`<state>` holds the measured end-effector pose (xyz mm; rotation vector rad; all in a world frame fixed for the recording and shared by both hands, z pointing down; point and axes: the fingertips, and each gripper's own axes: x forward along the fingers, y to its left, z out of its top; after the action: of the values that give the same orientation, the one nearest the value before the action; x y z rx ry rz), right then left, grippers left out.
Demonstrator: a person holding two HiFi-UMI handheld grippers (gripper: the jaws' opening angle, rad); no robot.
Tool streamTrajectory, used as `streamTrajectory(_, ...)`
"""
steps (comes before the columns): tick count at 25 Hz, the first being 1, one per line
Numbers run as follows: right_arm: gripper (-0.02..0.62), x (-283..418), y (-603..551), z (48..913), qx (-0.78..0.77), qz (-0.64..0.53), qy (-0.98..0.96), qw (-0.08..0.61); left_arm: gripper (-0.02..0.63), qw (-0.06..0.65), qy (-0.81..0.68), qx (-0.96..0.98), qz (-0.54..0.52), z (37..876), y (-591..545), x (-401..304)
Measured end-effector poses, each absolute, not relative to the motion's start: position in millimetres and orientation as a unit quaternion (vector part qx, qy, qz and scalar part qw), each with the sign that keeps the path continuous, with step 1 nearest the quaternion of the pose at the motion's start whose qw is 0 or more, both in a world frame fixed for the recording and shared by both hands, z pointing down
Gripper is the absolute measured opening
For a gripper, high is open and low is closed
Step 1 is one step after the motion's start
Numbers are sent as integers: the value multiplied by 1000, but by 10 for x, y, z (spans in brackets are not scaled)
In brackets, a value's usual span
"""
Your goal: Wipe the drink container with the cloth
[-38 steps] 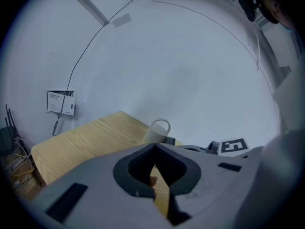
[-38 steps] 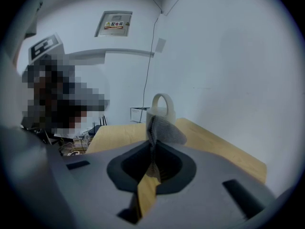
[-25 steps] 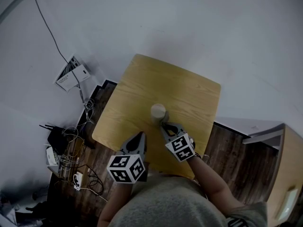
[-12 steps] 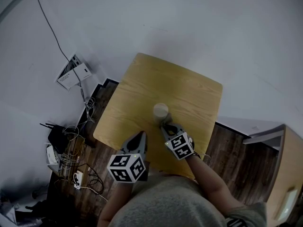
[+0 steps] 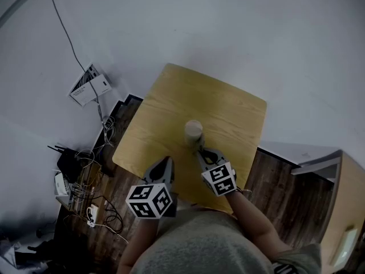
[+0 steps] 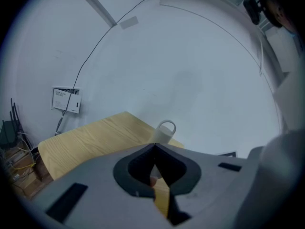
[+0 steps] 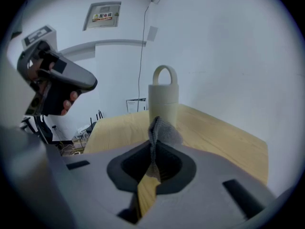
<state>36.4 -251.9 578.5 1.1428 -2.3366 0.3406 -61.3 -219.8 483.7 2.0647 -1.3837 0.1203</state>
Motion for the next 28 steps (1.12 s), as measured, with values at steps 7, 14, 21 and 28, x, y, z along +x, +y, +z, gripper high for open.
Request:
streamTrajectory(7, 12, 373, -2396, 5335, 432, 102, -871, 209, 2, 320, -526, 787, 35, 4787, -2054, -577)
streamTrajectory(14, 13, 198, -2245, 4796, 417, 52, -893, 160, 2, 320, -529, 786, 28, 4761, -1914, -565)
streamTrajectory(21, 12, -20, -2147, 4418, 390, 23, -912, 125, 2, 320, -536, 781, 22, 4747, -1844, -615)
streamTrajectory(28, 13, -201, -2201, 4245, 366, -3, -924, 112, 3, 320, -539, 779, 21, 4741, -1827, -644)
